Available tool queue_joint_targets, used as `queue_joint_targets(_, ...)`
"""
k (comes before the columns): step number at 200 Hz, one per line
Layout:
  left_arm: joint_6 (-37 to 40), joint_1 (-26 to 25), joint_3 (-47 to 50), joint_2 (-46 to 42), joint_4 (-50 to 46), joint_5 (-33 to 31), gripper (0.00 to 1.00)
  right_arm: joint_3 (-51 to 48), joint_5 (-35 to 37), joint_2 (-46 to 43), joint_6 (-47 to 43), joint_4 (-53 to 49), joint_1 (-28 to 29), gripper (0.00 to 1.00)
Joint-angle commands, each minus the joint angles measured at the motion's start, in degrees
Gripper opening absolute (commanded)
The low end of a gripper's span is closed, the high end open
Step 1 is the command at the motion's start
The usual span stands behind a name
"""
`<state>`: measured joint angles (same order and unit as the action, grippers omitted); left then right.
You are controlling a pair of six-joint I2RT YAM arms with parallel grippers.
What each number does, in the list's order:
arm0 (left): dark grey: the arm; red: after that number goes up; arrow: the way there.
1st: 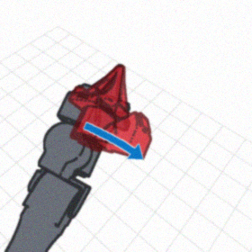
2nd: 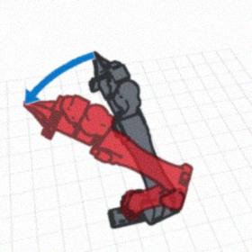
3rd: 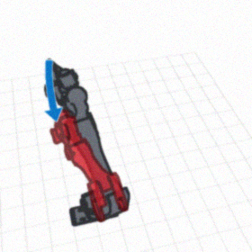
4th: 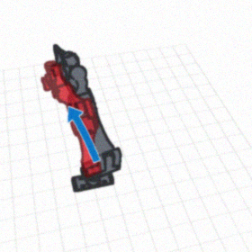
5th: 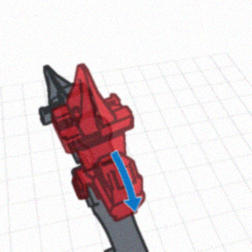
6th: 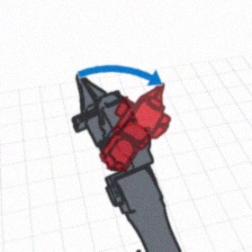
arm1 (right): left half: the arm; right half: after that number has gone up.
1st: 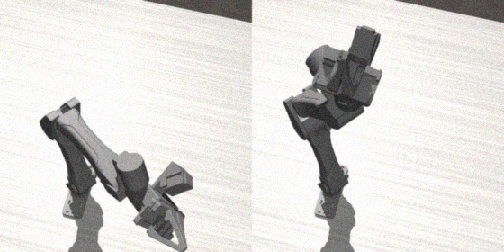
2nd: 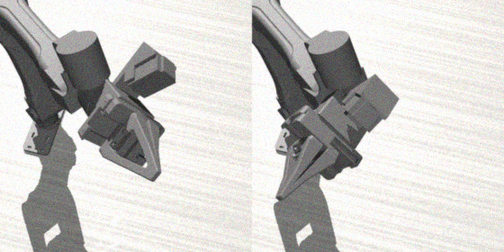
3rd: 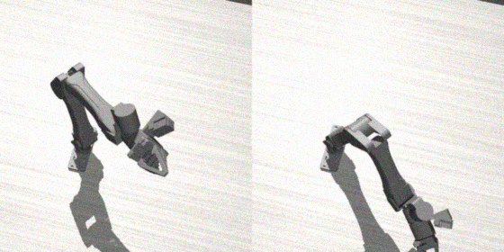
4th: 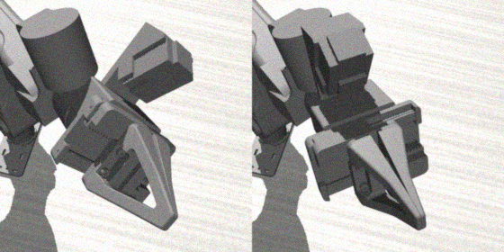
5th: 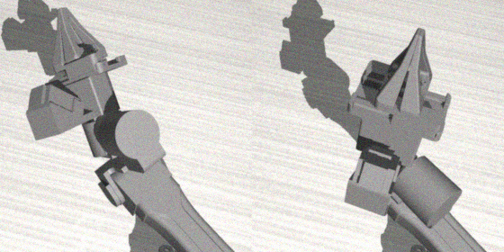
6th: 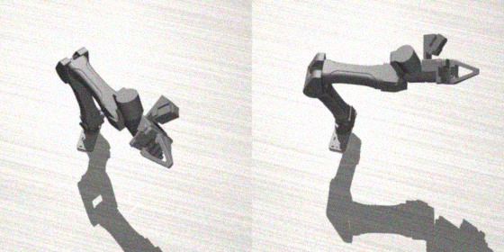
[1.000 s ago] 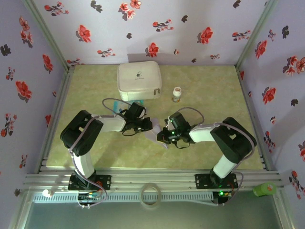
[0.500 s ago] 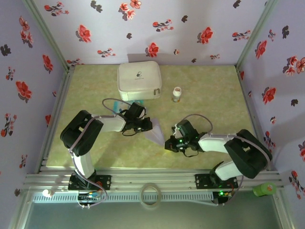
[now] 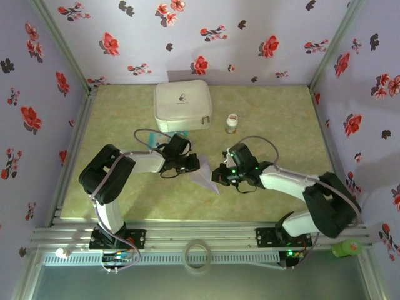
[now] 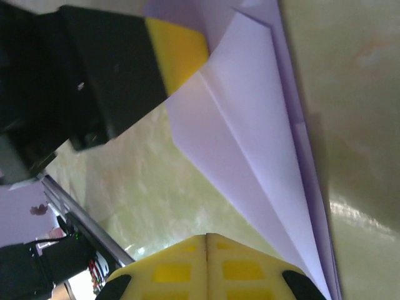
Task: Fold a paper plane with a square sheet of paper (pick it up from the middle)
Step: Fourth fold the wing at the center of the table.
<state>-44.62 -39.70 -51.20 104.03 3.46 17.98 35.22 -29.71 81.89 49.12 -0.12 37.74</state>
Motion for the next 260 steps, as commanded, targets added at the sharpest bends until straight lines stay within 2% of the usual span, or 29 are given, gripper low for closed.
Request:
queue_joint_targets(1,-0.32,0.54,1.1,0.67,-2.94,-3.93,0.08,0.81,0.57,4.88,2.12,2.92,-0.29,0.06)
queue_joint_targets(61,-0.19,0.55,0.03,-0.11,-3.37,-3.12,0.09,-2.64,2.61,11.08,-0.16,1.15,-0.65,0.03)
queue_joint_targets(105,-0.42,-0.33,0.37,-8.58,-4.61,-2.72,0.13,-6.31,3.86,9.78,-0.32,0.27,-0.7,0.02)
queue_joint_targets(127,-0.62,-2.36,-0.17,-10.68,-4.93,-2.45,0.11,-6.83,4.03,9.78,-0.26,0.31,-0.67,0.01)
queue_joint_targets(141,-2.57,-3.47,-0.12,-9.89,-4.5,-1.74,0.08,-6.96,4.14,9.67,-0.26,0.29,-0.65,0.01)
queue_joint_targets(164,-6.36,-5.5,2.8,-8.03,1.86,-0.71,0.01,-6.92,4.4,9.32,-0.17,0.26,-0.71,0.01)
queue_joint_targets(203,-9.92,-6.95,4.75,-4.63,9.61,1.23,0.01,-6.99,4.84,8.88,-0.3,-0.11,-0.71,0.01)
queue_joint_targets(260,-8.75,-6.84,5.39,-1.07,11.14,-0.26,0.03,-8.05,4.84,9.77,-0.06,0.46,-0.65,0.01)
